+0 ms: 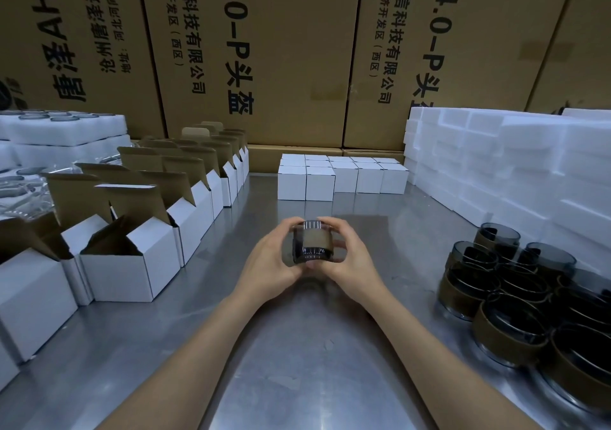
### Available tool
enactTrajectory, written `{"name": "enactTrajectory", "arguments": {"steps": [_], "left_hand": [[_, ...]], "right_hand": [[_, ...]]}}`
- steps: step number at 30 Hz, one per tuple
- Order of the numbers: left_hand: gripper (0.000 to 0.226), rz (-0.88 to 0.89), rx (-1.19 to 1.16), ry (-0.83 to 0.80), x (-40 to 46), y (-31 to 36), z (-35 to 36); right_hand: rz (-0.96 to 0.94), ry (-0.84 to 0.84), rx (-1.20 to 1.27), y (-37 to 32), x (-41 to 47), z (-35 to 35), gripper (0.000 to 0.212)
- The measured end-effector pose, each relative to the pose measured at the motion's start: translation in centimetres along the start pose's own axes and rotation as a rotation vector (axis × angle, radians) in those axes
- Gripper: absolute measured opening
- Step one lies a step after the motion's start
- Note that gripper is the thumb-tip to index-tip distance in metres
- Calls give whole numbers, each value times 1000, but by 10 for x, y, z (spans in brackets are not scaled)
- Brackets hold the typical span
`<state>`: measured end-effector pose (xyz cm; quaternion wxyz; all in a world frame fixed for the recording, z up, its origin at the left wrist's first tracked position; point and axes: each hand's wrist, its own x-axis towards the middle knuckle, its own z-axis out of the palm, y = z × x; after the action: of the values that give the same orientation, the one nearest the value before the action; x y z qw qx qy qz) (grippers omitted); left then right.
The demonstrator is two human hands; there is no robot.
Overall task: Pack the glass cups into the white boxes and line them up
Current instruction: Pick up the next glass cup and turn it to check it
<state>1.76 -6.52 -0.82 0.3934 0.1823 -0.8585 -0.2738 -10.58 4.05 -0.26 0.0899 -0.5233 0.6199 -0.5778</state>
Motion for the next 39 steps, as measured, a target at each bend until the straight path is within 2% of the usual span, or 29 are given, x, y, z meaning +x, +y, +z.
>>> {"name": "enactTrajectory", "arguments": {"steps": [3,6,12,17,21,26,31,35,39], "left_hand": [[65,-82,-56,3,0,-1,0],[61,-113,-131,2,0,-1,0],[68,0,-38,-3,0,3,-1],[62,-103,-54,0,0,-1,-2],[61,-120,-82,-20,-1,0,-2],[58,-88,-76,-108,-2,2,-1],[47,-155,-184,-195,-3,7,-2],[32,-189,-199,-157,-3,5,-4],[20,-187,-80,-106,-4,1,-3]], "right_hand": [[62,-54,86,-2,-2,1,74],[90,-36,158,-2,-1,0,64],[12,19,3,-4,-2,-1,65],[58,-56,66,-3,-2,0,75],[94,-48,105,-1,-1,0,65],[-19,11,-141,2,-2,1,60],[-87,-29,-450,5,-6,-1,52],[-124,-48,-563,10,-6,-3,49],[-119,-88,-593,8,-6,-3,47]]}}
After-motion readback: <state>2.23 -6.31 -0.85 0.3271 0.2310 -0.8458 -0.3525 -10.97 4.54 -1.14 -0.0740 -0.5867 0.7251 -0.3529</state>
